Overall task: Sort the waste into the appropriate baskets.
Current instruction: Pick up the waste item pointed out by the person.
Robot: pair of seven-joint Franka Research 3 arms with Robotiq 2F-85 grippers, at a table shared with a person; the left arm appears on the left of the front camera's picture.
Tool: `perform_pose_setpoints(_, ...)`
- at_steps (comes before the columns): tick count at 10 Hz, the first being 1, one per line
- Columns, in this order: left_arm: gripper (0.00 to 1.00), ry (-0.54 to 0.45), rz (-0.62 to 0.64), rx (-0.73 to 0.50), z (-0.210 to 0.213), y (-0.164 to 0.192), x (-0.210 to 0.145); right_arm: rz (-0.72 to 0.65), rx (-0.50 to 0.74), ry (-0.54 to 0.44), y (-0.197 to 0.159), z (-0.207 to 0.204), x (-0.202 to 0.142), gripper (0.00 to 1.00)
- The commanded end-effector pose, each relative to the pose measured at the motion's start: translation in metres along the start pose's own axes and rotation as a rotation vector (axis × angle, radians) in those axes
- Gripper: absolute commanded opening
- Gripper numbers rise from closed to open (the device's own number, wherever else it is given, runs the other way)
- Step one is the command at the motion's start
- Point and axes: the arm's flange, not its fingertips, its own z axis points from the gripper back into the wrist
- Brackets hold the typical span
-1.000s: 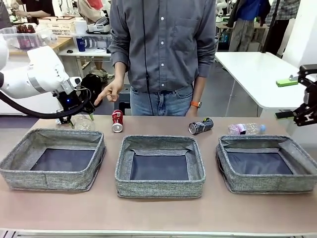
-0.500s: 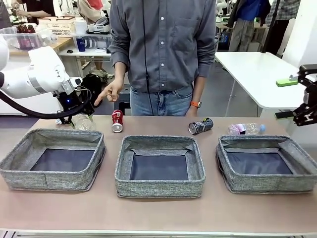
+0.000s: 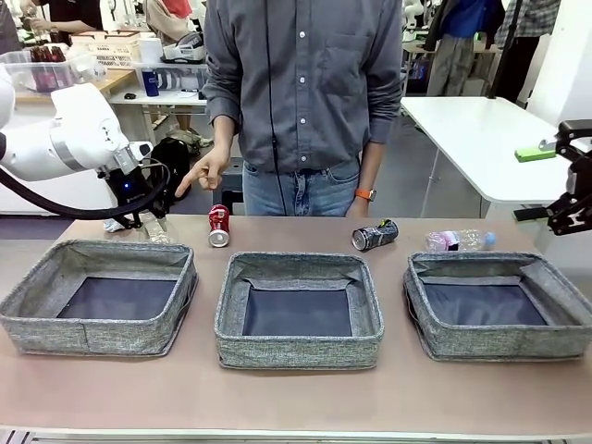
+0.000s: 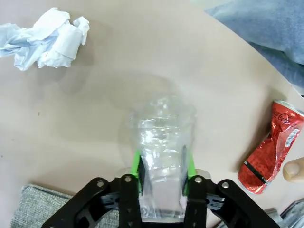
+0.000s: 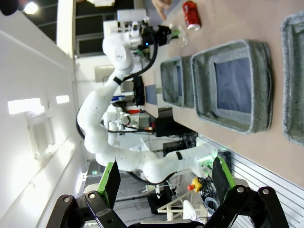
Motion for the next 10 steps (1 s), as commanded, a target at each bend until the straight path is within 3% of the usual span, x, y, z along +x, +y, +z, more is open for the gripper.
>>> perform_pose_setpoints(1, 0.09, -0.018, 0.015, 0.05, 0.001, -0.001, 0.0, -0.004, 0.0, 0.002, 0.003, 0.001, 0.001, 1.0)
perform_pose_setpoints(7, 0.09, -0.044, 0.0, 0.007, 0.029, 0.008, -0.001, -0.004, 0.0, 0.002, 0.003, 0.001, 0.001, 1.0)
perform_pose_setpoints(8, 0.09, -0.092, -0.006, 0.001, 0.054, 0.011, 0.001, -0.004, 0.0, 0.002, 0.003, 0.001, 0.001, 1.0)
perform_pose_setpoints(10, 0.09, -0.121, -0.118, -0.111, 0.145, 0.002, -0.011, -0.004, 0.0, 0.002, 0.003, 0.001, 0.001, 1.0)
